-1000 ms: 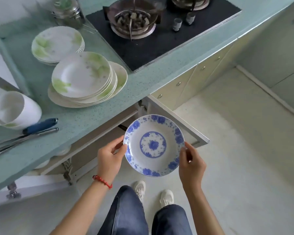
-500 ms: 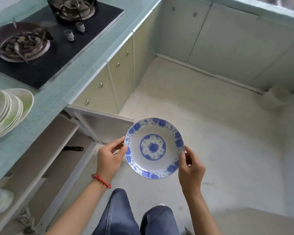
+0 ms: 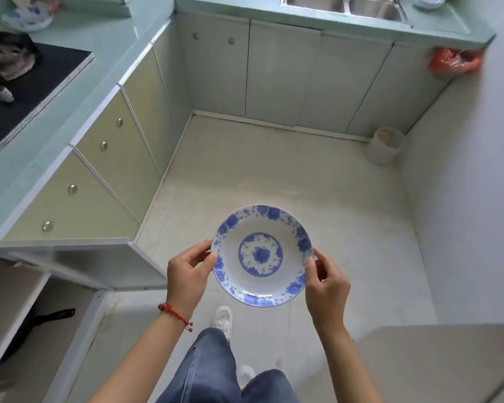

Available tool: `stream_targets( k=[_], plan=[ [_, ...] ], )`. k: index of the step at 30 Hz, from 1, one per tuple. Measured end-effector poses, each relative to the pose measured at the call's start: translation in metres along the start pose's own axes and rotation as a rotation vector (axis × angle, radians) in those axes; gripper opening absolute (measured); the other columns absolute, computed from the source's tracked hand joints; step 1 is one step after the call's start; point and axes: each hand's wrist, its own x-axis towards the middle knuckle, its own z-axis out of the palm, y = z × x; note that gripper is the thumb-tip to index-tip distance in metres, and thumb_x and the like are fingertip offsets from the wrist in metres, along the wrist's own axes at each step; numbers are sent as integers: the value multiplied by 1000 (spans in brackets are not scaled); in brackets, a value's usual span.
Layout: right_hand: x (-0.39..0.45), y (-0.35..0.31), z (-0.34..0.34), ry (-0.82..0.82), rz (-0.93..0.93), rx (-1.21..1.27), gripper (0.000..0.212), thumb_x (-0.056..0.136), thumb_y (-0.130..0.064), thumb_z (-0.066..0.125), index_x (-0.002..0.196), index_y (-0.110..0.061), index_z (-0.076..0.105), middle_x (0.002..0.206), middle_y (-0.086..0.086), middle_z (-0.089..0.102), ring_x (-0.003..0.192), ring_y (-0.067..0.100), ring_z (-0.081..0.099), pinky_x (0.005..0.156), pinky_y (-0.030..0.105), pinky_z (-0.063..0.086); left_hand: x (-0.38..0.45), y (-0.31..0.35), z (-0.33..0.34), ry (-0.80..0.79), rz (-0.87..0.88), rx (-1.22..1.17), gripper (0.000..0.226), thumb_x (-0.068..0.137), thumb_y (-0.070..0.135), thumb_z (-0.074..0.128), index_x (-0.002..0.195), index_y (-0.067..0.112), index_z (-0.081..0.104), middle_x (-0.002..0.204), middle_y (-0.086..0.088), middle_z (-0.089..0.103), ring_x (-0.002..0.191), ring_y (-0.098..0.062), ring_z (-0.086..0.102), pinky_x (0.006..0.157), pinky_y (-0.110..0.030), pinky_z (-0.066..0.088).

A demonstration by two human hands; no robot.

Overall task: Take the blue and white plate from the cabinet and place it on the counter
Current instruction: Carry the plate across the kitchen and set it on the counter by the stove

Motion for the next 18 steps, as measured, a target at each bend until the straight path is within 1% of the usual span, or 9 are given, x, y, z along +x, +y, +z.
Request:
stream_targets(
  k=[2,3,6,9,12,16,18],
  plan=[
    [22,4,1,24,-4,-4,18,85,0,57,98,-9,66,62,-16,58,58,0,54,49,5,37,20,4,17,-16,-1,1,30,78,-3,63,107,5,64,95,0,68,81,-4,66,72,-22,56],
    [34,6,3,37,-7,-7,18,84,0,57,97,-9,67,61,-17,57,57,-2,54,49,3,36,31,5,25,-22,3,2,30,78,-3,63,107,5,64,95,0,68,81,-4,66,72,-23,56],
    [76,12,11,62,-5,-18,18,84,0,57,97,-8,67,61,-18,56,58,-5,55,50,1,36,69,12,52,-40,21,2,30,78,-3,64,107,6,64,92,5,68,77,0,67,68,-16,55],
    [126,18,24,63,14,-27,18,85,-4,57,99,-10,67,60,-14,57,59,0,55,50,5,38,115,21,80,-61,19,-20,29,78,-3,63,105,8,64,87,9,68,76,2,67,64,-13,54],
    [177,19,37,75,44,-34,18,85,-4,58,100,-10,66,57,-10,57,56,1,54,48,9,38,162,37,106,-85,17,-27,29,79,-3,62,104,12,65,87,9,68,78,0,67,64,-15,55],
    [241,18,50,89,54,-33,19,86,-4,57,102,-9,66,56,-10,59,54,2,55,46,10,38,221,62,139,-136,41,-29,32,79,-3,62,101,20,66,86,13,69,79,-1,68,64,-15,55],
    [273,19,54,100,73,-40,20,86,-4,57,103,-9,65,56,-8,58,55,2,55,47,10,38,247,74,157,-150,47,-26,34,80,-3,62,100,24,65,87,11,69,79,-1,68,66,-16,55]
  ],
)
